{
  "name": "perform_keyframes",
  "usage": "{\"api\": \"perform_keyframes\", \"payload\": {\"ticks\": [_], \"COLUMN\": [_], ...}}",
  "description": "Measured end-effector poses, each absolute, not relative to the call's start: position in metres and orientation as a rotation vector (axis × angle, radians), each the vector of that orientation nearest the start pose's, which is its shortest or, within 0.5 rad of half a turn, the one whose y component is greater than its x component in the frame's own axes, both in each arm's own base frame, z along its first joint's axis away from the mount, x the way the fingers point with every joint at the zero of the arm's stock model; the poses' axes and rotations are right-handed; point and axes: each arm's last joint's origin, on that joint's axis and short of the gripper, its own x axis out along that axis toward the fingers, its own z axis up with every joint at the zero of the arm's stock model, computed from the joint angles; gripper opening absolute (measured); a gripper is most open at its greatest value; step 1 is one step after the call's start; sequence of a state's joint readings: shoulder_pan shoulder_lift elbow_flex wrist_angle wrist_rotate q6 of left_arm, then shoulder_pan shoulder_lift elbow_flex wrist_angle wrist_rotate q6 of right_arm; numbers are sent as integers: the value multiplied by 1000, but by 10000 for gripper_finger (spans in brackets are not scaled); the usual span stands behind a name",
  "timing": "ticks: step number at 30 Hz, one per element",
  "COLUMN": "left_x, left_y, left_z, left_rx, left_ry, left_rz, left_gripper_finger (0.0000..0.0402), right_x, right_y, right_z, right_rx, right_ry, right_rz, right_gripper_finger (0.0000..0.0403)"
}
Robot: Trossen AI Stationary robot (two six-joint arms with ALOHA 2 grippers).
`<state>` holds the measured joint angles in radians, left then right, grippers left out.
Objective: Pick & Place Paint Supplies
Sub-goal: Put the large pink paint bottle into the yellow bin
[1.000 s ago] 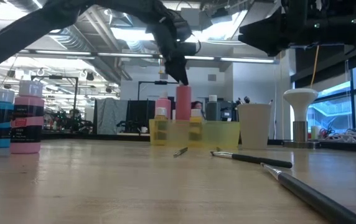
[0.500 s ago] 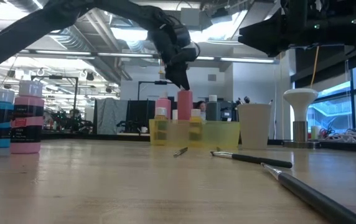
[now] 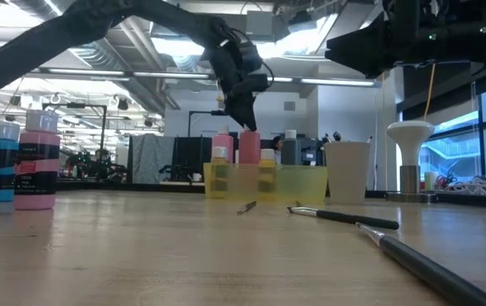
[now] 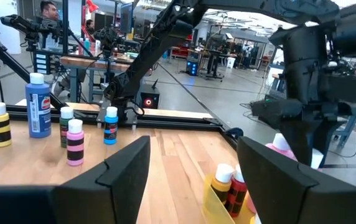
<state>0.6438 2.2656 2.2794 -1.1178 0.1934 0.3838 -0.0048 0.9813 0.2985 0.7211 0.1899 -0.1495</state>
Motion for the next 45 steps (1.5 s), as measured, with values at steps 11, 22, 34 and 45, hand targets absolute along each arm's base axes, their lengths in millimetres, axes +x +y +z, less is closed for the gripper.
{"api": "perform_keyframes", "payload": {"ticks": [11,22,34,45], "left_x": [384,388,388,389], "left_y": [284,285,285,284], "left_z": [277,272,271,270], "left_rx": [-102,-123,-136,-150], "left_ry": [1101,1079,1085,1089], "left_rz": [228,183,187,195], "left_gripper_finger": [119,133,139,139], "right_x": [197,197,197,197], "right_y": [-7,-7,-7,-7], "right_z": [218,217,216,216], "right_rx": [-147,-154,-155,-156], "right_ry": [-13,-8,0,3], "right_rz": [-198,-197,-197,-197], "right_gripper_finger": [245,245,245,245]}}
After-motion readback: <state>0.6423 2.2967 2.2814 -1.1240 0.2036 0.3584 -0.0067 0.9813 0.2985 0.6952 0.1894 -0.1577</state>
